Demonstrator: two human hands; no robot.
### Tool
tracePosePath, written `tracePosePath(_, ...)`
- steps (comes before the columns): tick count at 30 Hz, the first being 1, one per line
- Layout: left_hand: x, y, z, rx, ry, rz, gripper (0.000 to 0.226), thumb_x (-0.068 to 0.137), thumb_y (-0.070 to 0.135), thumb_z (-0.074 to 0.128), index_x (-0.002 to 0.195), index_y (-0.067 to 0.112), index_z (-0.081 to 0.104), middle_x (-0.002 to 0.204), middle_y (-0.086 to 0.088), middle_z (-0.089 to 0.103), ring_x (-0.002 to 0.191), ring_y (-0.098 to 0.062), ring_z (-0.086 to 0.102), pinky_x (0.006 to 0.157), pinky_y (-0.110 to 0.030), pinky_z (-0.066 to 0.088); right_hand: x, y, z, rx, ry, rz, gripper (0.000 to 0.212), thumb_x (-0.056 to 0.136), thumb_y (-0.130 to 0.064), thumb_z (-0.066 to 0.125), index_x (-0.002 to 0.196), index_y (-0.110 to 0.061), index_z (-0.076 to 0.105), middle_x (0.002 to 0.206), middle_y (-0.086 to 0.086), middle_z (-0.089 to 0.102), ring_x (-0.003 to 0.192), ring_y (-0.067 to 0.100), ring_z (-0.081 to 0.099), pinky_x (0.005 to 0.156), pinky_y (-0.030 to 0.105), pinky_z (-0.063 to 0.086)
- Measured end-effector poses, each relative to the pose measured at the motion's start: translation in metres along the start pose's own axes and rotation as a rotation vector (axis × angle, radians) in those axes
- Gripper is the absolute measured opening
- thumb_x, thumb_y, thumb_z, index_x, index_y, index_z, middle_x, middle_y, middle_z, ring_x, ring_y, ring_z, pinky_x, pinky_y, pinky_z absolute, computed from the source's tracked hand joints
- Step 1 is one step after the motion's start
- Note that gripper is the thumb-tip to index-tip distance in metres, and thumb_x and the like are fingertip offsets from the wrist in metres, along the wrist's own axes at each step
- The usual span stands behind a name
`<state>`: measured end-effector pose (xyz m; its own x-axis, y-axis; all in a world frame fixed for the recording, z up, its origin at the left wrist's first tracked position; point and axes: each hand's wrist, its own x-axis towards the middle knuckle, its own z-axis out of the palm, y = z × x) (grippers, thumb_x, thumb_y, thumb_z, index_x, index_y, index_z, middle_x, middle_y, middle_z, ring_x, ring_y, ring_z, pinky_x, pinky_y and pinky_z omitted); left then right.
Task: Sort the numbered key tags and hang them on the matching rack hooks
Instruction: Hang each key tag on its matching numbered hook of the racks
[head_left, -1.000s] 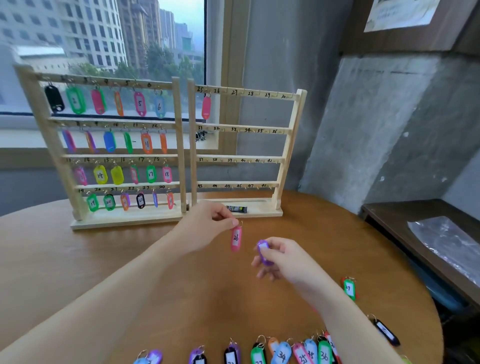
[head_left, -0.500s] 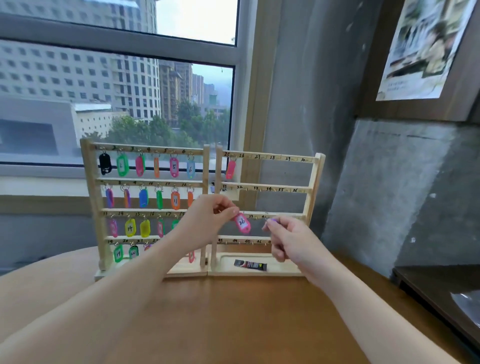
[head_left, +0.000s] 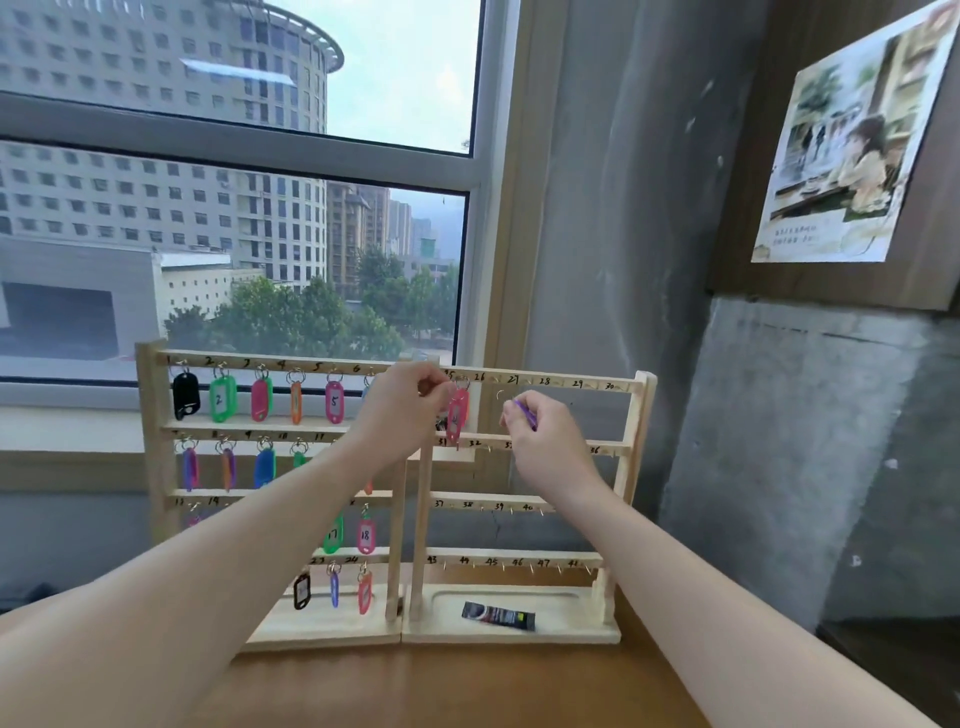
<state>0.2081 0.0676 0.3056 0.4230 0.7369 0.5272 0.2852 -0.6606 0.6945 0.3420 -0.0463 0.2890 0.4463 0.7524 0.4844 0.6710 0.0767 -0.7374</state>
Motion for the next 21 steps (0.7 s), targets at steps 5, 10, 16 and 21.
tracePosePath(5,0.011,0.003,0.010,-0.022,0.007,0.039,0.021,0.101,0.018,0.059,0.085,0.014,0.072,0.071,0.005,0.071,0.061,-0.003,0.061,0.055,-0.012,0.043,0.020,0.011,0.006,-0.001,0.014,-0.007,0.032,0.108,-0.026,0.045,0.091,-0.005,0.061,0.073,0.002,0.055,0.064,0.012,0.047,0.058,0.027,0.038)
tracePosePath(10,0.022,0.003,0.022,-0.015,0.019,0.094,0.022,0.100,0.021,0.061,0.080,0.018,0.071,0.065,-0.001,0.071,0.062,-0.021,0.068,0.069,-0.038,0.058,0.039,0.025,0.012,-0.006,0.086,-0.026,0.033,0.108,-0.028,0.044,0.091,-0.004,0.060,0.074,0.011,0.061,0.063,0.019,0.049,0.061,0.037,0.042)
tracePosePath(16,0.028,0.003,0.027,-0.003,0.040,0.136,0.022,0.100,0.025,0.061,0.081,0.022,0.072,0.062,0.001,0.070,0.059,-0.016,0.066,0.070,-0.038,0.058,0.051,0.029,0.021,-0.040,0.067,-0.110,0.032,0.108,-0.031,0.044,0.085,-0.014,0.059,0.067,-0.001,0.057,0.061,0.011,0.049,0.057,0.035,0.040)
tracePosePath(21,0.035,0.005,0.026,0.029,0.025,0.130,0.021,0.100,0.026,0.059,0.086,0.022,0.074,0.056,0.007,0.066,0.053,-0.009,0.063,0.069,-0.035,0.058,0.056,0.037,0.032,-0.060,0.060,-0.067,0.034,0.108,-0.030,0.044,0.079,-0.016,0.055,0.067,0.000,0.057,0.061,0.013,0.049,0.057,0.035,0.037)
